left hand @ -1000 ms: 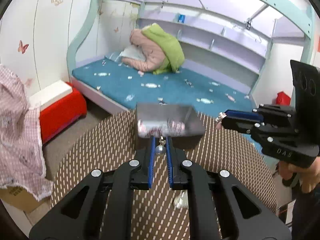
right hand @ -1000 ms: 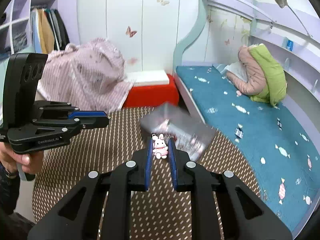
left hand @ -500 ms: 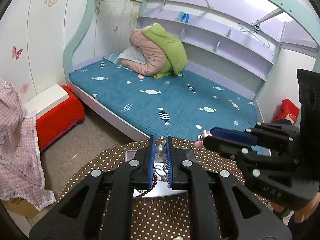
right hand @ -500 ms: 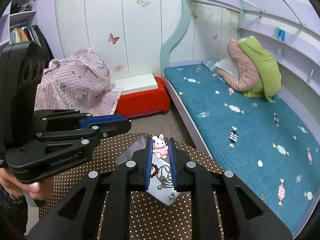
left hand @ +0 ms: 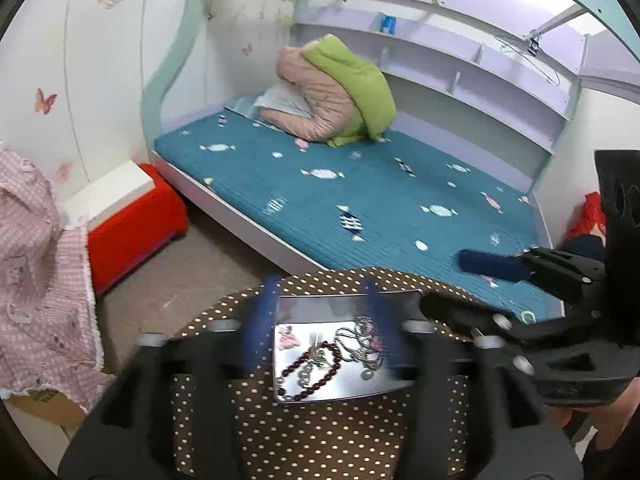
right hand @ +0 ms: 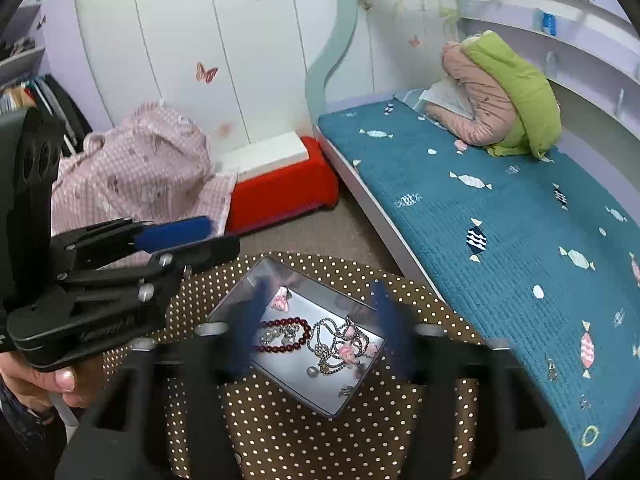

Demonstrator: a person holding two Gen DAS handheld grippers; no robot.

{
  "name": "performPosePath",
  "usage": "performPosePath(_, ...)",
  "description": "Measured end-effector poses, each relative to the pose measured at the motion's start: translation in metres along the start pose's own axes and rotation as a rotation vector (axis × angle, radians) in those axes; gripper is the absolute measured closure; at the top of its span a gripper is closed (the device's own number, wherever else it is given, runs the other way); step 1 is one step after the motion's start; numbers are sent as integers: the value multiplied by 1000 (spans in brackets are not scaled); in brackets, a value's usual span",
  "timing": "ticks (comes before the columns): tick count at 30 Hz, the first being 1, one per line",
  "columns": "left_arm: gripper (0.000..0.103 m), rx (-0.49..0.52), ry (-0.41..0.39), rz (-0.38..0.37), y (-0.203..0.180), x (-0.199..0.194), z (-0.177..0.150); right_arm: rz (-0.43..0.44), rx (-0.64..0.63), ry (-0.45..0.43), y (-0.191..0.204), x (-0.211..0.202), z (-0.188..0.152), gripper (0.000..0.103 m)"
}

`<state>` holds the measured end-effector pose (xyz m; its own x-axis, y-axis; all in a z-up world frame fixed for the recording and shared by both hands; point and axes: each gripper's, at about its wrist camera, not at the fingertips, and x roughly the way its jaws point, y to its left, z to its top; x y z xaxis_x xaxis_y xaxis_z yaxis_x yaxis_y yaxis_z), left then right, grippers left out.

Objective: Organize jewelry
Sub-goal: 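Carry both items into the box and open both tools, then withdraw both tools and bring the right tool to the jade pendant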

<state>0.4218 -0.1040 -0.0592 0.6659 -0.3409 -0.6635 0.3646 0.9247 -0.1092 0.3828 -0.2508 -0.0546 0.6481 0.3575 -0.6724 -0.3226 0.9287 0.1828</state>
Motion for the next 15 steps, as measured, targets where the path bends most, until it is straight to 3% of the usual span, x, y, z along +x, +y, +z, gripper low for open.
performPosePath(1, 18, -4, -14, 22, 2, -4, -1, -3, 8, -13, -1, -3, -1, 18)
performPosePath(2, 12, -11, -34, 41, 5, -9, -1, -5, 17, -23, -3, -6, -2, 7)
performPosePath(6, 6, -36, -71, 79, 16, -27, -9, -23, 46, -56, -7, -19, -8, 7)
performPosePath(15, 5, -59, -155, 149, 21, -81, -40, -19, 39, -139, 9, -61, -31, 7)
